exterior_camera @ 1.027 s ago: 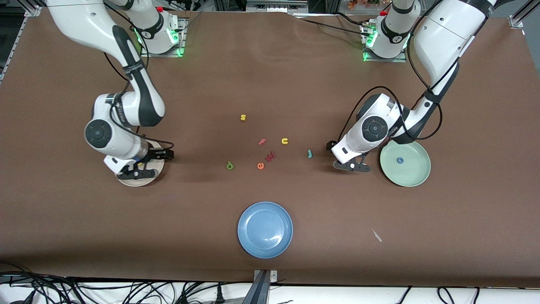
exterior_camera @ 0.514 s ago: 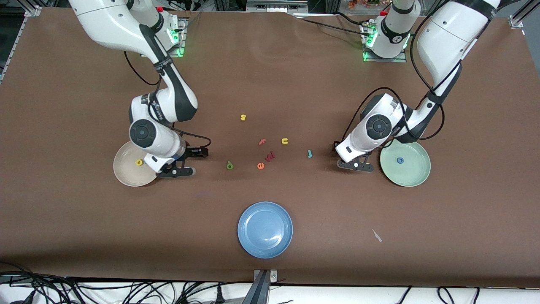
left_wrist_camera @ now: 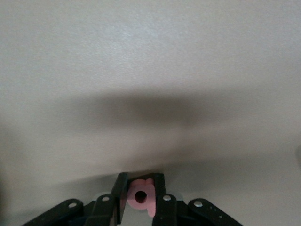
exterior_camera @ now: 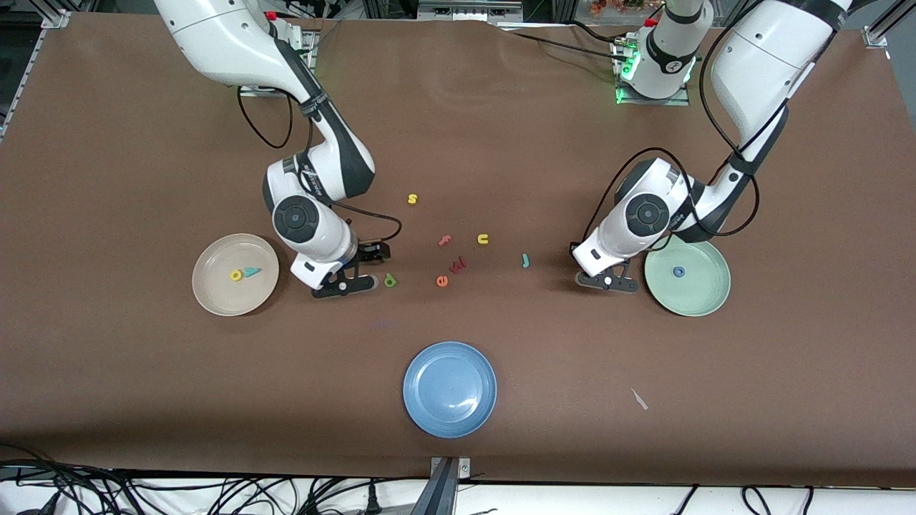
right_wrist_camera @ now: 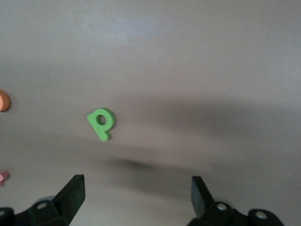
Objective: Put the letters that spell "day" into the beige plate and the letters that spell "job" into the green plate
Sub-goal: 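Place the pink letter on the green plate while the right gripper reaches the green p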
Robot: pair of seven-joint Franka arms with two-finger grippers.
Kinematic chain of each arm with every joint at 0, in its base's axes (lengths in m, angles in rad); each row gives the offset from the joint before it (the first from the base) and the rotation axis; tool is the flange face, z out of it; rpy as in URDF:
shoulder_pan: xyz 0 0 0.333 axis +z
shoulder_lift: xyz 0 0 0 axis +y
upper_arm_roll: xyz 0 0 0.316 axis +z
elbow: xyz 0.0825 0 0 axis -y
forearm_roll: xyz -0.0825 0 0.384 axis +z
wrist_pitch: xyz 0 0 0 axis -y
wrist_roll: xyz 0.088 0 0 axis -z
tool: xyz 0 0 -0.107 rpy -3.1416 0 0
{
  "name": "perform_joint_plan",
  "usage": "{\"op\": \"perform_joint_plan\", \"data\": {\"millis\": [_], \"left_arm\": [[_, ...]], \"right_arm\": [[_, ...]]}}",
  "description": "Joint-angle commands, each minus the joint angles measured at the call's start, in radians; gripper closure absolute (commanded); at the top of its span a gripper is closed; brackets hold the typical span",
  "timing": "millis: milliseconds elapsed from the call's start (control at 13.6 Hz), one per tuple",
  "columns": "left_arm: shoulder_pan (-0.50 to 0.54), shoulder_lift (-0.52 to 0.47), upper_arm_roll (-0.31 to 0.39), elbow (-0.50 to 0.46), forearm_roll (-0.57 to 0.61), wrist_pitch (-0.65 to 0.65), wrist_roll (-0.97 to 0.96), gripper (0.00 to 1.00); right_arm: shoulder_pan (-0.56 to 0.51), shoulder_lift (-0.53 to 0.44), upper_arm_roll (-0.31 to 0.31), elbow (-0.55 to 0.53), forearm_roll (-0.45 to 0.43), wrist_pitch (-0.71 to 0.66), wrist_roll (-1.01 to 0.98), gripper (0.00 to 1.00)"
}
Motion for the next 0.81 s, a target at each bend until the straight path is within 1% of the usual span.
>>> {"op": "perform_joint_plan", "data": {"millis": [0,220,367,587,734], "left_arm": [[0.016,-0.017,-0.006,-0.003,0.025,-0.006,0.012,0.95],[0.017,-0.06,-0.006,0.017,0.025,-0.079,0.012,0.94],[0.02,-0.08,-0.003,0.051,0.025,-0.143,0.038,0.94],[0.092,-0.089,-0.004,0.13,0.025,-0.283,0.183,0.94],[0.146,-0.103,-0.003,0.143,0.025,-0.311,0.304,0.94]], "right_arm": [[0.047,0.061,-0.006,0.078,-0.052,-0.012,0.005,0.0],[0.054,0.083,-0.005,0.086,-0.079,0.01,0.0,0.0],[0.054,0.098,-0.005,0.087,-0.097,0.025,-0.02,0.0],[0.053,0.118,-0.005,0.107,-0.094,0.039,-0.07,0.0],[0.054,0.133,-0.005,0.116,-0.093,0.073,-0.075,0.01]]}}
